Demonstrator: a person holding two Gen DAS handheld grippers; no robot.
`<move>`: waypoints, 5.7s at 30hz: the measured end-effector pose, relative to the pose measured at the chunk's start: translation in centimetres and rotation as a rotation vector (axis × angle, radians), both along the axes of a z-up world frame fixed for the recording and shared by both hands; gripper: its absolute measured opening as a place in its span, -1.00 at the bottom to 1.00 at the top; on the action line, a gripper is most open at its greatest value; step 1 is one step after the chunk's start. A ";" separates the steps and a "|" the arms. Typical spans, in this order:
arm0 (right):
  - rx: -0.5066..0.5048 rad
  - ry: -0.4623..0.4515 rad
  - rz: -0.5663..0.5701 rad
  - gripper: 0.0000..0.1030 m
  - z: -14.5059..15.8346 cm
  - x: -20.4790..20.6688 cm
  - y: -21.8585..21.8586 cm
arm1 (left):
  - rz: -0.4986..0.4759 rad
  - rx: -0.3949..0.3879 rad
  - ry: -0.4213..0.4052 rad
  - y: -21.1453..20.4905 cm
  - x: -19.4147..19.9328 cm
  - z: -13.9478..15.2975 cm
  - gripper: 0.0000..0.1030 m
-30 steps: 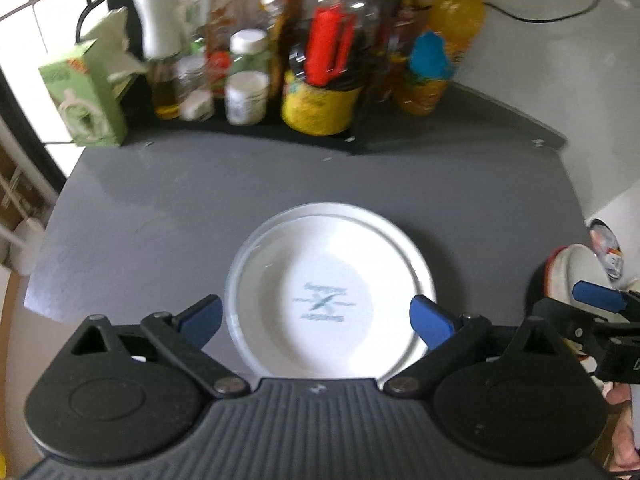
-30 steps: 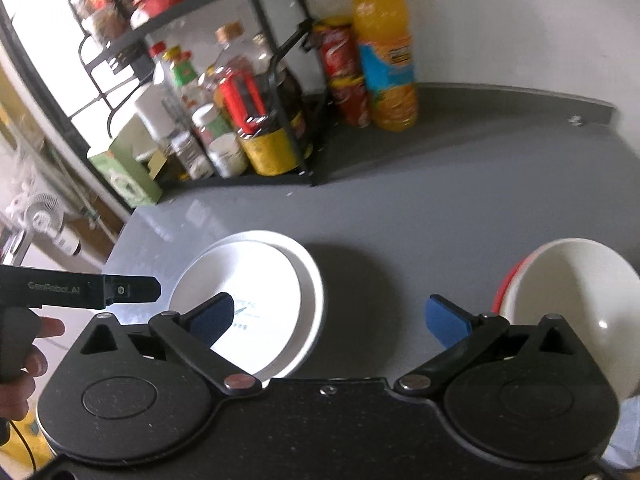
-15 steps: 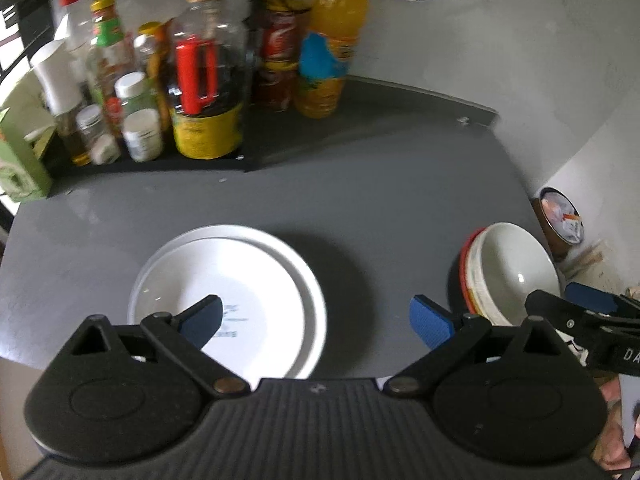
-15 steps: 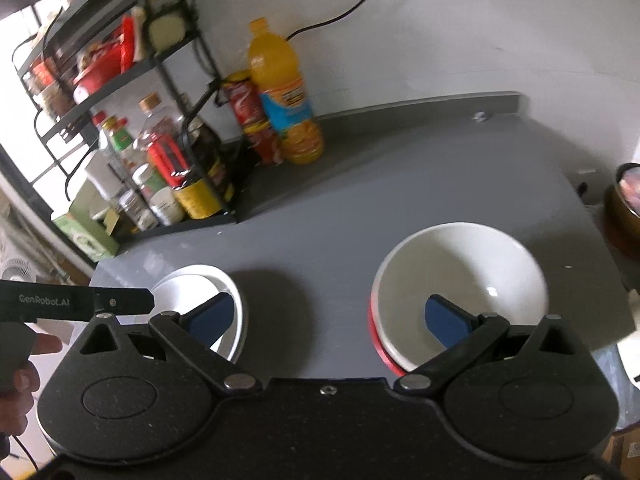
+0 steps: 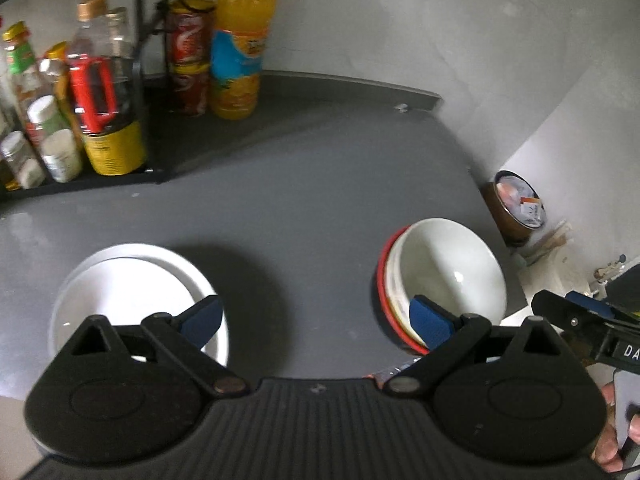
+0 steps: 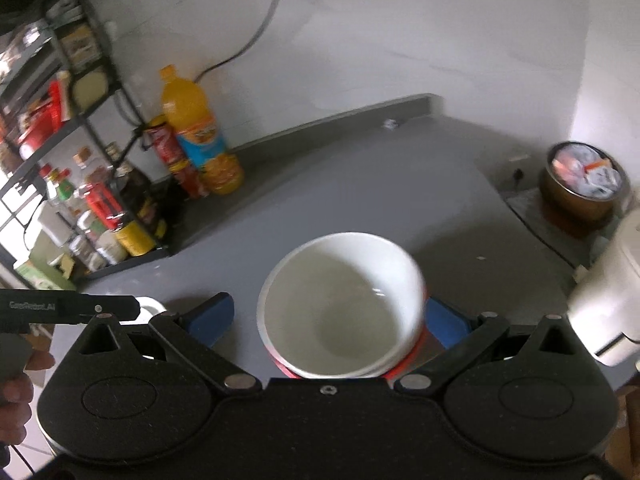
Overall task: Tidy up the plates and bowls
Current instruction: 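Move both open grippers to the rim of the red-and-white bowl stack, then close both grippers on the bowl stack rim and tilt it up, then carry the tilted bowl stack with both grippers over the plate stack, then lower the bowl stack onto the plates and open both grippers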
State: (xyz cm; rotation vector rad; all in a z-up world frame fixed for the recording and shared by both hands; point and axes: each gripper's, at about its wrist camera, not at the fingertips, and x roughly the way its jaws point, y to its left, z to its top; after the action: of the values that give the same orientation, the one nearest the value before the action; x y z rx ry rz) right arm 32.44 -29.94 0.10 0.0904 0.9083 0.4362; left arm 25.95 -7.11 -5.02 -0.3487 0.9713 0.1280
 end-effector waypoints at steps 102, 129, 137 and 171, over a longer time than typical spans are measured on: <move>0.059 0.338 0.279 -0.43 -5.2 5.3 11.6 | 0.240 -0.228 0.053 7.8 1.1 -5.1 -0.45; -0.019 0.400 0.575 -0.42 -4.0 3.0 26.7 | 0.511 -0.289 0.039 19.7 -8.1 -4.8 -0.42; -0.052 0.442 0.615 -0.42 -5.9 2.1 29.8 | 0.582 -0.320 0.069 22.4 -9.6 -6.8 -0.42; 0.054 0.452 0.714 0.32 -3.9 4.9 29.0 | 0.535 -0.263 0.094 23.1 -7.7 -5.5 0.46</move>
State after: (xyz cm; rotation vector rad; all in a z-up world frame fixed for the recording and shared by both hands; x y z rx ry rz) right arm 37.37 -0.95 -3.80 -0.0975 1.3703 1.1358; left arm 18.27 15.96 -10.54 -0.8481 0.9707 0.5091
